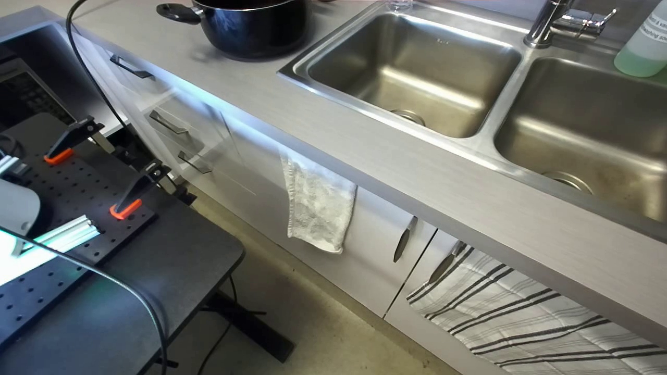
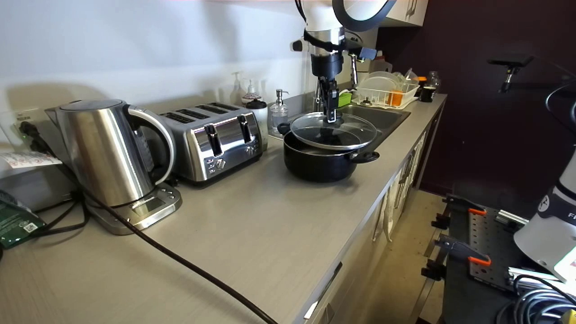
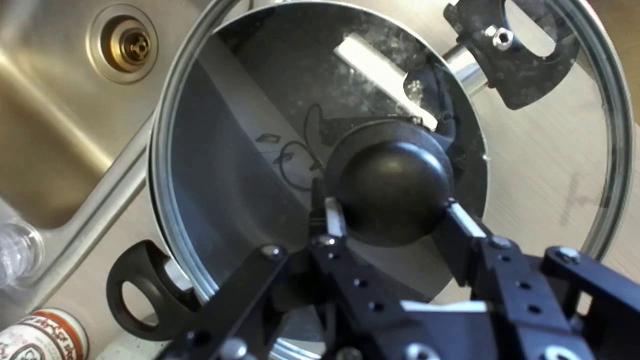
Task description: Put the glass lid on the black pot
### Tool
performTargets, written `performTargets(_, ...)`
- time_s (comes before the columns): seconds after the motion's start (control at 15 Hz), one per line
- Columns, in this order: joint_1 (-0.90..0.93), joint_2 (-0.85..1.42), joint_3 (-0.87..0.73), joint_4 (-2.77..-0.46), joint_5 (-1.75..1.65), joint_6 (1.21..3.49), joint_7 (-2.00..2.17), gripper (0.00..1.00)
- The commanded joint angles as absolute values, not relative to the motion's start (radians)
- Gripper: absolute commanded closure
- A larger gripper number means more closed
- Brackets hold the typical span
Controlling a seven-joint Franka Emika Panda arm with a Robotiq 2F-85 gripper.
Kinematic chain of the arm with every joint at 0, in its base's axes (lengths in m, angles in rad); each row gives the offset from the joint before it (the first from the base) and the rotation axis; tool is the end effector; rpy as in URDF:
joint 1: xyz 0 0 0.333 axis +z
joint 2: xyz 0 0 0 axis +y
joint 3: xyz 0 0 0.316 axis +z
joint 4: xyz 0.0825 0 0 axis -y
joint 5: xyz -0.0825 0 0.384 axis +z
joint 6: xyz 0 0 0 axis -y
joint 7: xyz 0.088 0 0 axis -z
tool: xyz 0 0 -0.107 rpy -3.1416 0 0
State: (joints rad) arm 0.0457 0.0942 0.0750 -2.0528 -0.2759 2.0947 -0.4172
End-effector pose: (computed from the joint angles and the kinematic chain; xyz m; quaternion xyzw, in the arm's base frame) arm 0.5597 0.0539 0.3899 0.9359 0.3324 -0.0421 0.1087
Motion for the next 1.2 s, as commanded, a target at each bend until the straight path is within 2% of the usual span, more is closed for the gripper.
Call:
performTargets(0.0, 0.039, 0.104, 0.065, -2.037, -0.237, 2.095, -0.393, 0.77)
performTargets(1.13, -0.006, 0.251, 0.044, -1.901, -0.154, 2.099, -0.343, 0.77)
